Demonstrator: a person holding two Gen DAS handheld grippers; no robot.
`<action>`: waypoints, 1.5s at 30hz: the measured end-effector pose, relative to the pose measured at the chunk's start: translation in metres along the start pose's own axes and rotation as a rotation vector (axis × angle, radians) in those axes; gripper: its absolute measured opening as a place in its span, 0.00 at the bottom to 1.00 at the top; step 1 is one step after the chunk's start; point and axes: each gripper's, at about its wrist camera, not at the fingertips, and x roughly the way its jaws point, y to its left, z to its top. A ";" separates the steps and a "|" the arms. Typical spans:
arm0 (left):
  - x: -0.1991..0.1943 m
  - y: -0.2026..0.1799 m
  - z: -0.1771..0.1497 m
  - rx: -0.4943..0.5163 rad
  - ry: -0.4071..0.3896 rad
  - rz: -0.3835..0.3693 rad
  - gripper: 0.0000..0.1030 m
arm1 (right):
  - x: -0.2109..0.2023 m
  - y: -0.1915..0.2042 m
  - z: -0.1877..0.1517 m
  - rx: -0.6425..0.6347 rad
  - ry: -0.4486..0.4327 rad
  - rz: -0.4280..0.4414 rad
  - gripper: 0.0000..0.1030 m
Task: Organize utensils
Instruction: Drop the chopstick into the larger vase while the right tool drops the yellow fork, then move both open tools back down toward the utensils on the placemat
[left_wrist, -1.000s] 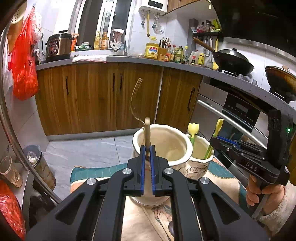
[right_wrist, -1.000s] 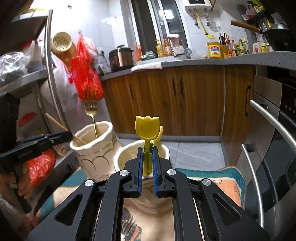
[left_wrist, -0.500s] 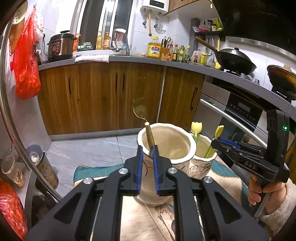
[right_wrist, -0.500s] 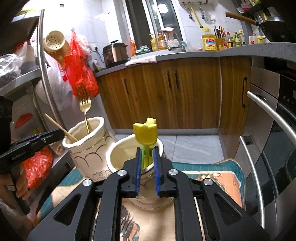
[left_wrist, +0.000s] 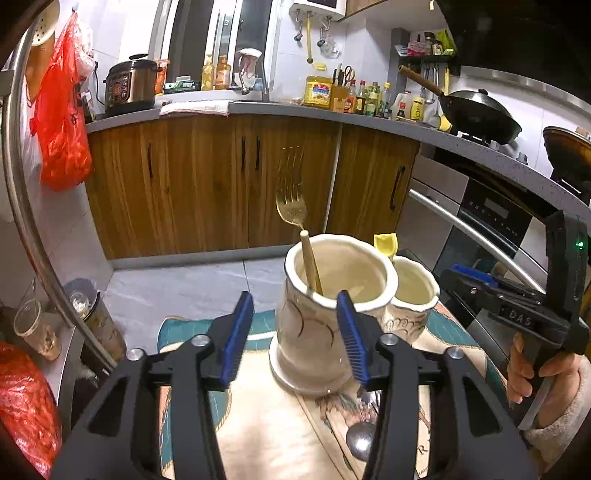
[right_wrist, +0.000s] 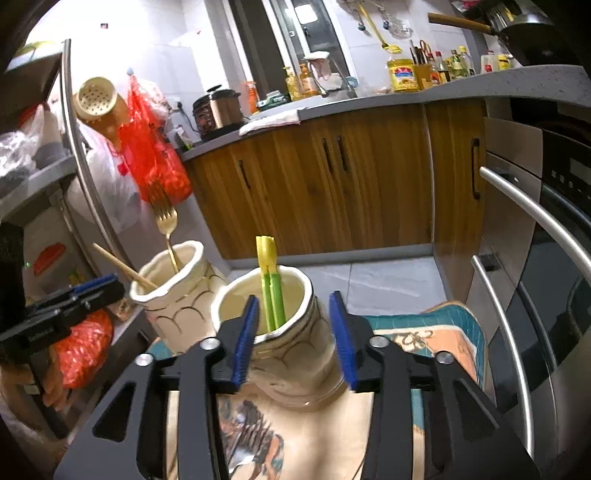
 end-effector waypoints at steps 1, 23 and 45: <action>-0.003 0.000 -0.001 0.000 0.004 0.006 0.55 | -0.004 0.001 -0.001 0.005 -0.002 0.001 0.52; 0.005 -0.009 -0.077 -0.019 0.202 0.037 0.74 | -0.031 -0.006 -0.050 0.040 0.072 -0.039 0.78; 0.070 -0.025 -0.103 0.051 0.349 0.061 0.28 | 0.015 0.020 -0.083 -0.113 0.245 -0.046 0.39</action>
